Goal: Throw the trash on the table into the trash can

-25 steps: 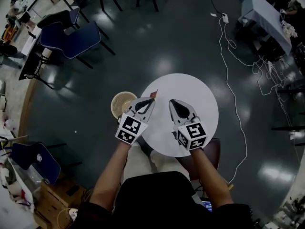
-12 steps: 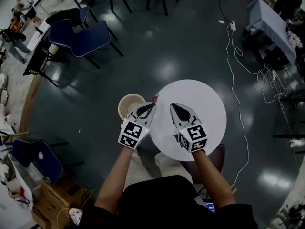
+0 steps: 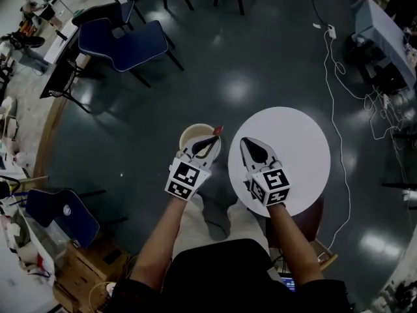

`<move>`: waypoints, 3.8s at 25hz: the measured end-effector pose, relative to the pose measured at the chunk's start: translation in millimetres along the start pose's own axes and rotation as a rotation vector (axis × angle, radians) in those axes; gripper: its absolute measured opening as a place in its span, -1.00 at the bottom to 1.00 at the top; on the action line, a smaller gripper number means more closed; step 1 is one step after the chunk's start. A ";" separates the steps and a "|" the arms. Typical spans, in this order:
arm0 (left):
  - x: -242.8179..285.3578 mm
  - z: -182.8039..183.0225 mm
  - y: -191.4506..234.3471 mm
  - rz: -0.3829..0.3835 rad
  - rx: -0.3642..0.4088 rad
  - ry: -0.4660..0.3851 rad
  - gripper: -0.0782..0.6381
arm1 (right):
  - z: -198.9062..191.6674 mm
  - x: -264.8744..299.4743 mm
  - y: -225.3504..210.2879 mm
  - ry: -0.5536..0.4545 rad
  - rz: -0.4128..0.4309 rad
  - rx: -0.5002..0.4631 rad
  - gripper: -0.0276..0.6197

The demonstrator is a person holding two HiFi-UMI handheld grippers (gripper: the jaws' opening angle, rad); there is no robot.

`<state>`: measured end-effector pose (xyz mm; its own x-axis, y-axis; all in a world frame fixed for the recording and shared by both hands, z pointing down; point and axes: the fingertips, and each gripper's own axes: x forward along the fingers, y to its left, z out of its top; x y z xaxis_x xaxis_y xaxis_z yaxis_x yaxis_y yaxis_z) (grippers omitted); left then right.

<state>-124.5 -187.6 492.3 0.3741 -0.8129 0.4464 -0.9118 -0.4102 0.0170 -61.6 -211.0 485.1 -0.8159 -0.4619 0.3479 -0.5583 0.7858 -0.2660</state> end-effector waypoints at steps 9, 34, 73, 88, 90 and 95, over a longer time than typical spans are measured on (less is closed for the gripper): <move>-17.3 -34.6 38.6 -0.040 -0.010 0.023 -0.74 | -16.1 44.9 31.1 0.017 -0.025 0.032 -0.86; 29.8 -220.8 135.4 -0.082 -0.133 0.113 -0.74 | -156.6 200.1 34.6 0.075 -0.090 0.152 -0.86; 161.3 -515.6 184.1 -0.131 -0.032 0.396 -0.74 | -378.7 312.4 -12.7 0.259 -0.169 0.174 -0.86; 175.7 -550.2 196.7 -0.086 -0.056 0.422 -0.73 | -387.0 310.8 -13.9 0.284 -0.166 0.151 -0.86; 175.0 -550.6 197.8 -0.080 -0.065 0.419 -0.52 | -387.5 309.6 -13.1 0.286 -0.167 0.151 -0.86; 170.7 -551.3 195.8 -0.085 -0.072 0.428 -0.48 | -390.4 305.2 -11.2 0.289 -0.168 0.153 -0.86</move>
<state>-332.5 -178.8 1065.1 0.3584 -0.5265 0.7709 -0.8960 -0.4260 0.1256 -245.6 -200.2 945.3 -0.6466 -0.4269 0.6322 -0.7150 0.6281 -0.3071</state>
